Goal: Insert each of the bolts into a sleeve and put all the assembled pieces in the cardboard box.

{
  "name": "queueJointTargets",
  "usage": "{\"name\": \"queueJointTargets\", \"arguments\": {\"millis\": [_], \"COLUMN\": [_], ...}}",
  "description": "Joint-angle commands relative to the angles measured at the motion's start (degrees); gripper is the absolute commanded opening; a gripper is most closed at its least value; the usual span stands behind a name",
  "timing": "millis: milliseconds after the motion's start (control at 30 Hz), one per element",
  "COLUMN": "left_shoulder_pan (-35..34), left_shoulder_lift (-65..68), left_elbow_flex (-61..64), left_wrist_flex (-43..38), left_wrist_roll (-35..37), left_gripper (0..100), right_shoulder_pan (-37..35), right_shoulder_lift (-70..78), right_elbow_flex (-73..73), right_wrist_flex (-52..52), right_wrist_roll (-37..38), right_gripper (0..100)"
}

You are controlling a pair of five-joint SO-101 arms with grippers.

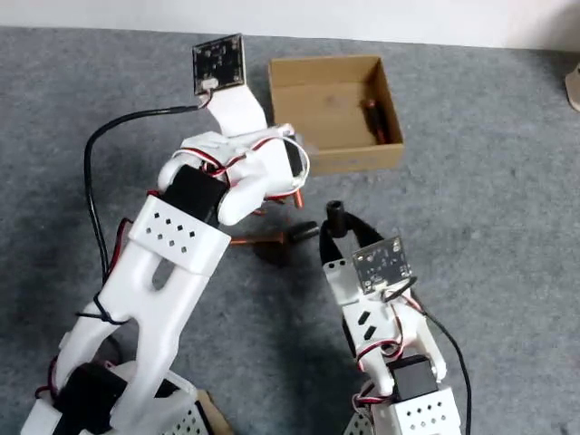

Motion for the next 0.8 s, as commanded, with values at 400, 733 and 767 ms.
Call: {"name": "queueJointTargets", "arguments": {"millis": [400,733,767], "left_shoulder_pan": [4.7,3.4,2.8], "left_shoulder_lift": [-2.8,-2.9,-2.9], "left_elbow_flex": [15.6,12.0,10.6], "left_wrist_flex": [-22.8,-22.0,-20.4], "left_wrist_roll": [-0.8,-1.2,0.6], "left_gripper": [0,0,0], "right_shoulder_pan": [-1.5,-1.5,-1.5], "right_shoulder_lift": [-1.3,-1.3,-1.3], "right_elbow_flex": [8.0,8.0,8.0], "right_wrist_flex": [0.6,0.6,0.6], "right_wrist_roll": [-0.3,-0.2,-0.2], "right_gripper": [0.4,0.4,0.4]}}
